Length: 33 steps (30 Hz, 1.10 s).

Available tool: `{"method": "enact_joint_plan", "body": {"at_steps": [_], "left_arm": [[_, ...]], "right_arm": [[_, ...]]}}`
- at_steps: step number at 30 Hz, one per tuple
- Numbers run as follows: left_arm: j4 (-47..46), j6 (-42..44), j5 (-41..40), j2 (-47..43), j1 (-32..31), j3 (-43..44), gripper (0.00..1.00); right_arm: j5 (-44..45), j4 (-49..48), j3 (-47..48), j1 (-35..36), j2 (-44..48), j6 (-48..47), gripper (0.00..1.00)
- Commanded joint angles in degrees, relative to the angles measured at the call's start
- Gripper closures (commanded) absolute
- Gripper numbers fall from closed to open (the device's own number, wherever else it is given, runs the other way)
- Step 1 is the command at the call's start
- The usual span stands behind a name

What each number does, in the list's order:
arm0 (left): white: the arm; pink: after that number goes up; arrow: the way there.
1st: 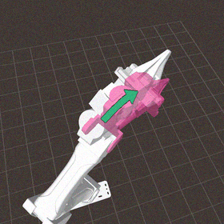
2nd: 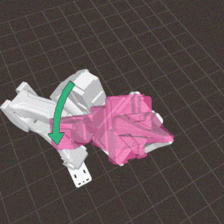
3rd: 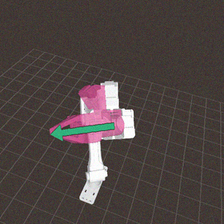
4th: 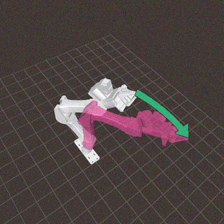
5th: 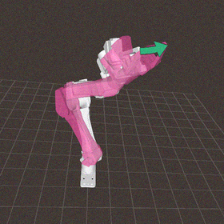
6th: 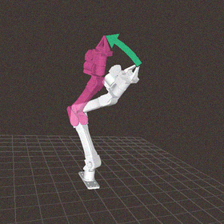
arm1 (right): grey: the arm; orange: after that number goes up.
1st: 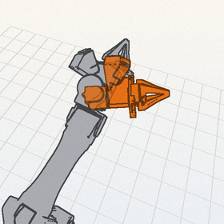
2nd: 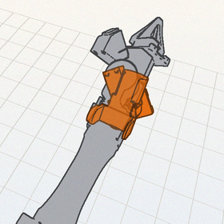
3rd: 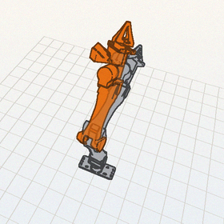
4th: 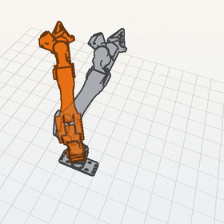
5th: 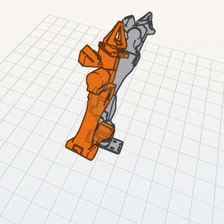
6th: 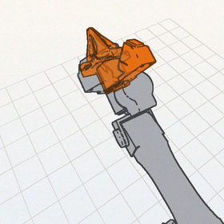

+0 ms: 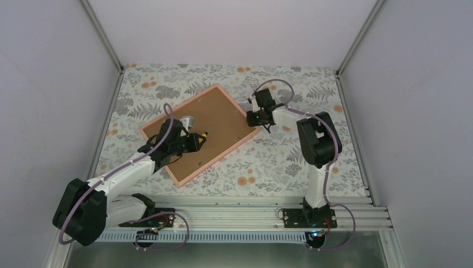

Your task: Take the photo out of the frame

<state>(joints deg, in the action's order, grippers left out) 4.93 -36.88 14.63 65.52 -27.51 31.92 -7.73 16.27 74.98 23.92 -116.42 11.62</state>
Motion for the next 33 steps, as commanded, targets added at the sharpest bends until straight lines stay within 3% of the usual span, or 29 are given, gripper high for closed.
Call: {"method": "enact_joint_plan", "body": {"at_steps": [1,8,21,33], "left_arm": [[-0.4,-0.8,0.2,-1.1,-1.6,-0.1,0.98],[-1.8,-0.8,0.7,1.0,-5.0,0.9,0.98],[-6.5,-0.9,2.8,8.8,-9.2,3.5,0.98],[-8.5,0.8,4.7,14.9,-10.0,6.2,0.98]], "right_arm": [[2.7,2.9,-6.2,0.2,3.4,3.7,0.81],[0.0,-0.6,-17.1,0.8,11.1,10.8,0.89],[-1.4,-4.4,-26.0,8.2,19.8,19.5,0.89],[1.4,-2.6,-25.8,11.4,22.3,20.0,0.76]]}}
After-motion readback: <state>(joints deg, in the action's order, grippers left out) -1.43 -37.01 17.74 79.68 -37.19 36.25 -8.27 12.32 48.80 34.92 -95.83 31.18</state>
